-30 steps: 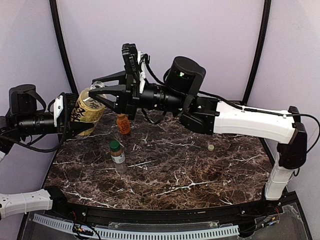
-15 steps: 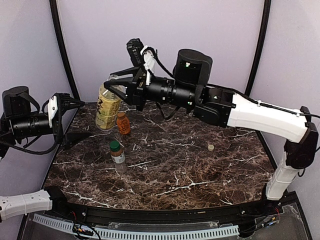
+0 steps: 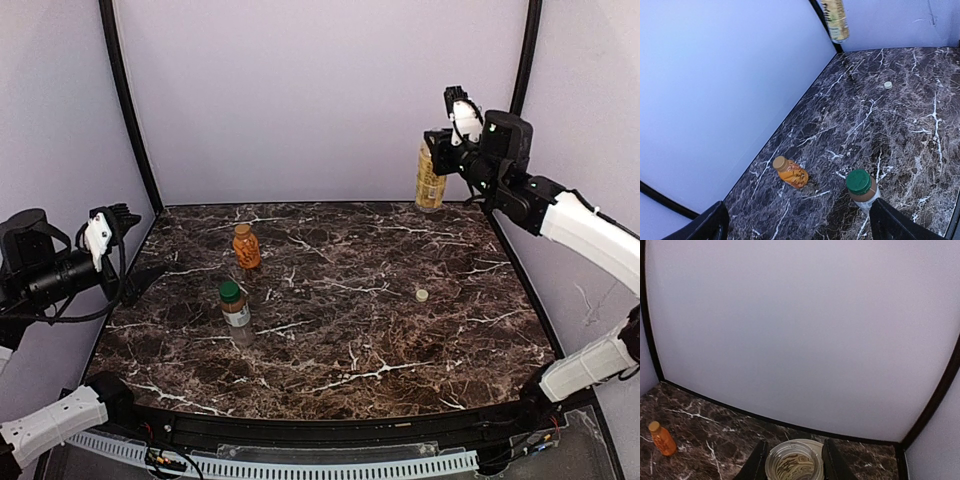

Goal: Unscrew the bottle caps

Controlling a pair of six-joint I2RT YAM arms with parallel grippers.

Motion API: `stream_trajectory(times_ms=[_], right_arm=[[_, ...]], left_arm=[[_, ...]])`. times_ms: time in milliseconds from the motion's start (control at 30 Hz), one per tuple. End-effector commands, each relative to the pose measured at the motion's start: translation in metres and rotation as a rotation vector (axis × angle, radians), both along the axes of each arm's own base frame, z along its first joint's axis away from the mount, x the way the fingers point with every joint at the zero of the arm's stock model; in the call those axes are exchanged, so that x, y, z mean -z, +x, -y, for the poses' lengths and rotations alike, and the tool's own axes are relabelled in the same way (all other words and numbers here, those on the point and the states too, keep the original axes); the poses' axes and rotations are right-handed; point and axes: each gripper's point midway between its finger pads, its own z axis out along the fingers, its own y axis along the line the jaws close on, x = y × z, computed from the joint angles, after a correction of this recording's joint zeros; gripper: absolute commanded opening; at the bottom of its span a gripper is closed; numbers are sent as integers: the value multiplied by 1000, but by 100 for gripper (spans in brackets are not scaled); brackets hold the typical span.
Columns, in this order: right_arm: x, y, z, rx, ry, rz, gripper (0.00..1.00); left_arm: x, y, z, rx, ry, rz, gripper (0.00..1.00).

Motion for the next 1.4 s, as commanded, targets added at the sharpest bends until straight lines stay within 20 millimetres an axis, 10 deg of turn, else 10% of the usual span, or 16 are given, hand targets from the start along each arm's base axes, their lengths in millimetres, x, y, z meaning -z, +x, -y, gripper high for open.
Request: stream_trajectory(times_ms=[0,200,533,767,1000,1367], right_arm=[[67,26,71,210,-42,-79,0],[154,39,143,359,46,-263,0],[214,30,153,349,137,-322,0],[220,25,154,355,164,-347,0],[211,20,152,331,158,-334,73],[173,23,151,317,112,-273,93]], left_arm=[[5,14,-28,-176,-82,12,99],[14,10,-51,-280,-150,2,99],[18,7,-57,-306,-180,-5,99],[16,7,-56,-299,-179,3,99],[14,7,-55,-294,-176,8,99],[13,7,-53,-281,-178,11,99]])
